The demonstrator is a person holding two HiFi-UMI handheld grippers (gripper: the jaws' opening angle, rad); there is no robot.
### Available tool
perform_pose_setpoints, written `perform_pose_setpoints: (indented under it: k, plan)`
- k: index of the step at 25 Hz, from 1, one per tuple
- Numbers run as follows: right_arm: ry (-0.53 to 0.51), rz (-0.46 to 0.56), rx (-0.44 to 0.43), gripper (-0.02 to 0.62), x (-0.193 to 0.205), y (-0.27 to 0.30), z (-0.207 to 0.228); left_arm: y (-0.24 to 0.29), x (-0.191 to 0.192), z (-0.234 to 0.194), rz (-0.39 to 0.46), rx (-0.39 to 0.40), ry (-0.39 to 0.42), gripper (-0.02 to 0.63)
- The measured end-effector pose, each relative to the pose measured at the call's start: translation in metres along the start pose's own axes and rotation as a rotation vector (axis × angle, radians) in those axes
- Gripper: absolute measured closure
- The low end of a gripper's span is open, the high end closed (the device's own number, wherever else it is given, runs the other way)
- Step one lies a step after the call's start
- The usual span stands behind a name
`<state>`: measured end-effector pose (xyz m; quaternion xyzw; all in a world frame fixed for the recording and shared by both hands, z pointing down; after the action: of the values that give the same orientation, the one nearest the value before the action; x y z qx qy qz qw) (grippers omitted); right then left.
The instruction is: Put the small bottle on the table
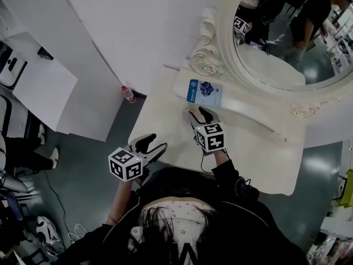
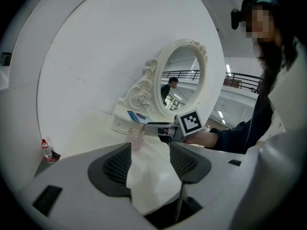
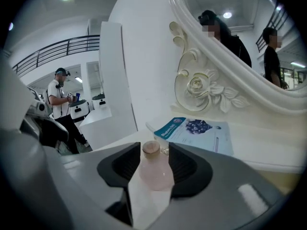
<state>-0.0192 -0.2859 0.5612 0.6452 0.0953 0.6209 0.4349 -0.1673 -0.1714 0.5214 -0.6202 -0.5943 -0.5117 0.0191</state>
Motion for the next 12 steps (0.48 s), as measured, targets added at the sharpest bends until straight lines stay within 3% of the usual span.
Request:
perform_pose_setpoints:
  k: [7, 12]
  plan:
    - [0.048, 0.047, -0.044, 0.414, 0.001, -0.054, -0.013, 0.015, -0.002, 0.016, -0.033, 0.058, 0.038, 0.353]
    - [0.097, 0.085, -0.039, 0.419, 0.011, -0.087, -0.022, 0.030, -0.002, 0.029, -0.088, 0.088, 0.110, 0.353]
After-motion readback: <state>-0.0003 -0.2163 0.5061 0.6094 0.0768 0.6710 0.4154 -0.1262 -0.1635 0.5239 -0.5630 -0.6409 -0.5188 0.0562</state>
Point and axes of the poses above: the fingertips, and each gripper's own axes: y forward along the fingers, z to its right, x out of its underside, the point moved 1 cm from there along -y, backward along the fingers, and after that the axes turned 15 degrees about -z, right-handed, at the moved point
